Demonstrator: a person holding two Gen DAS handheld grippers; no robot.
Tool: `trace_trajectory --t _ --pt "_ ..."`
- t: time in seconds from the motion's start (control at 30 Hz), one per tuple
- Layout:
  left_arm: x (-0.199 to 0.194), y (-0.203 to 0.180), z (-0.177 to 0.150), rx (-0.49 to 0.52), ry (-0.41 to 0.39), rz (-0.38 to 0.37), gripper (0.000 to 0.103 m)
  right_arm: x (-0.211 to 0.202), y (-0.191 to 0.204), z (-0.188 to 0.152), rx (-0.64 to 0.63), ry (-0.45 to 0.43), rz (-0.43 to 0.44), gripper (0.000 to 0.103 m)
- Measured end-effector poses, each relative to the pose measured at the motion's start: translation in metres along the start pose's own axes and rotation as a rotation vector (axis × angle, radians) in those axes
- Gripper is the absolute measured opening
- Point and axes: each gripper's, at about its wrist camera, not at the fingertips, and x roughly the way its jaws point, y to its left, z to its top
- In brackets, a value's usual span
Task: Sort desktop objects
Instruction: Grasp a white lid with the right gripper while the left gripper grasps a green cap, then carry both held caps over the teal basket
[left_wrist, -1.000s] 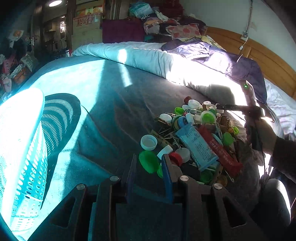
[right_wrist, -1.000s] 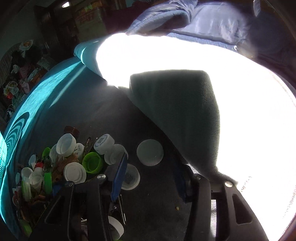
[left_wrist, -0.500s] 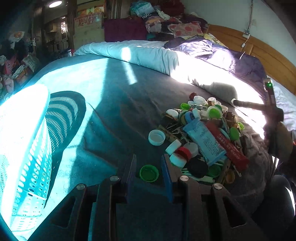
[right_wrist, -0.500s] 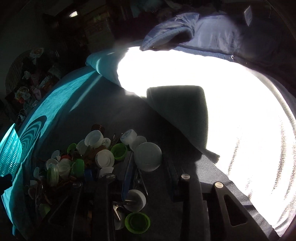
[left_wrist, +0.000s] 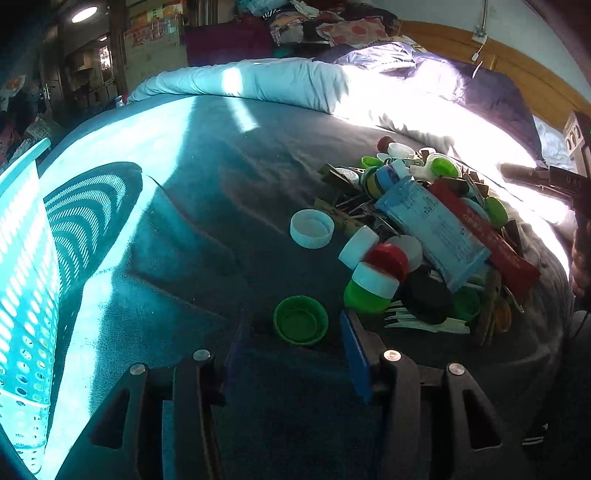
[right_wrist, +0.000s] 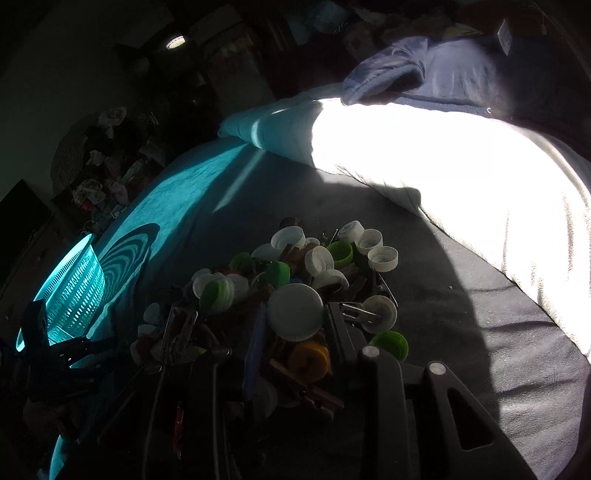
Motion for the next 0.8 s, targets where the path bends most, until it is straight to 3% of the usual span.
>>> trace_trajectory --t 0.07,0.13,0.3,0.47,0.8 --pt "0.001 -0.001 0.000 0.005 0.007 0.005 0.048 0.004 -0.001 0.002 0.003 0.004 0.001 0.030" --pt "0.002 -0.002 0.001 -0.003 0.017 -0.002 0.031 0.003 -0.003 -0.002 0.006 0.007 0.002 0.030" --pt "-0.027 -0.007 0.009 -0.032 -0.027 0.003 0.031 -0.006 0.008 -0.001 -0.014 -0.012 0.010 0.030" --pt "-0.095 -0.012 0.029 -0.053 -0.152 0.022 0.031 -0.031 0.038 0.013 -0.066 -0.054 0.017 0.030" --pt "-0.225 0.020 0.058 -0.082 -0.312 0.199 0.031 -0.078 0.156 0.061 -0.253 -0.188 0.078 0.030"
